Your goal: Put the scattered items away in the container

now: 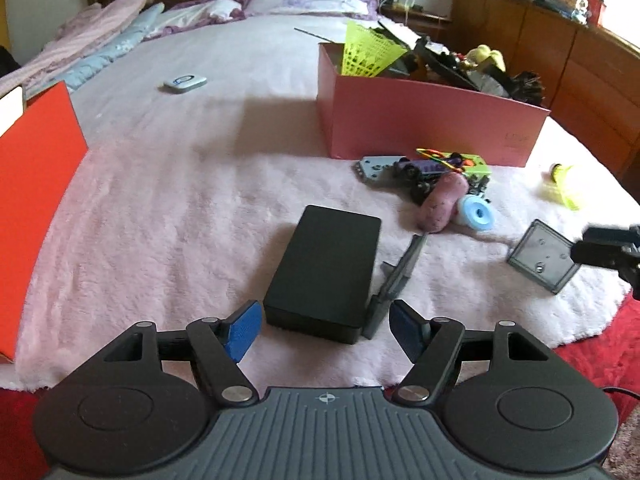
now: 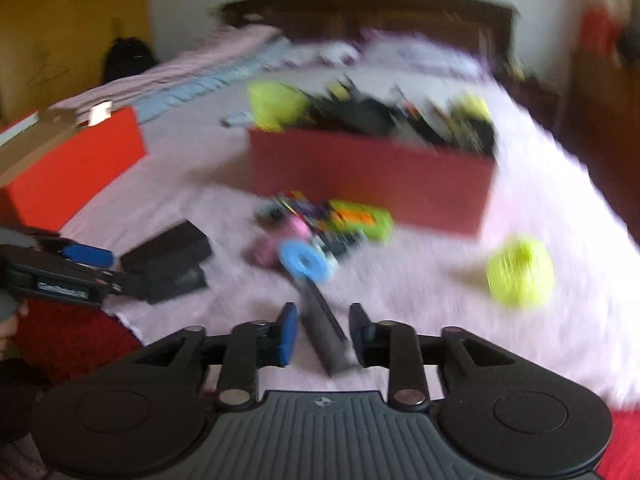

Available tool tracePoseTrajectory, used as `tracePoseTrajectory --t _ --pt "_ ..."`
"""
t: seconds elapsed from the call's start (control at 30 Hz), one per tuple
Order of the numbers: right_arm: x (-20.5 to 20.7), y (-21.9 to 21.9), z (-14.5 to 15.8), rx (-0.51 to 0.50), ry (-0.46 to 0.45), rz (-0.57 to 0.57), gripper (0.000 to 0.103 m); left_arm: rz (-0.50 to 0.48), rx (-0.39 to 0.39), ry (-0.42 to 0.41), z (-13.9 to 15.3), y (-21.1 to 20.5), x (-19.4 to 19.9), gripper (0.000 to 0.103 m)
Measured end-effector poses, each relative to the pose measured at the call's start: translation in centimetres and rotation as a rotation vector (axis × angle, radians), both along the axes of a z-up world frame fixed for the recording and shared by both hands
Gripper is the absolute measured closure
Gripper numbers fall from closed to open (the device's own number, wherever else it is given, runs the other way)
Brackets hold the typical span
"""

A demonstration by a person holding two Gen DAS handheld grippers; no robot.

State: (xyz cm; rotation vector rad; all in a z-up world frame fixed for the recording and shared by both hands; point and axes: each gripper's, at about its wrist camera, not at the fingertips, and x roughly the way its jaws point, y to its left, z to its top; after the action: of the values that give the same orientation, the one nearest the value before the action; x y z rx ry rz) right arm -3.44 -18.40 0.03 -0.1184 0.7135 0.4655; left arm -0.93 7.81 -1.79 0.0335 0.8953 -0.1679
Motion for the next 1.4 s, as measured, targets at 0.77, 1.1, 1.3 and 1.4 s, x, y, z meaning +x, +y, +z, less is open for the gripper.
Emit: tracePoseTrajectory --t 0.77,1.1,1.3,1.4 --pt "1.8 7.9 -2.0 -0.07 0.128 0.294 0.067 -0.024 -0.015 -0.002 -0.1 0.2 -2.6 0.025" --pt "-0.5 1.3 -2.3 -0.044 0.115 0.102 0.066 -0.258 -0.102 0.017 -0.1 -4.0 -1.6 0.025" --pt "0.4 -0.4 -2.2 0.005 0.098 0.0 0.065 -0.159 -0.05 0.02 -1.2 -3.7 2.0 0.029" --pt "0.7 -0.7 -2.5 -0.002 0.093 -0.022 0.062 -0.189 0.025 0.01 -1.1 -4.0 2.6 0.026"
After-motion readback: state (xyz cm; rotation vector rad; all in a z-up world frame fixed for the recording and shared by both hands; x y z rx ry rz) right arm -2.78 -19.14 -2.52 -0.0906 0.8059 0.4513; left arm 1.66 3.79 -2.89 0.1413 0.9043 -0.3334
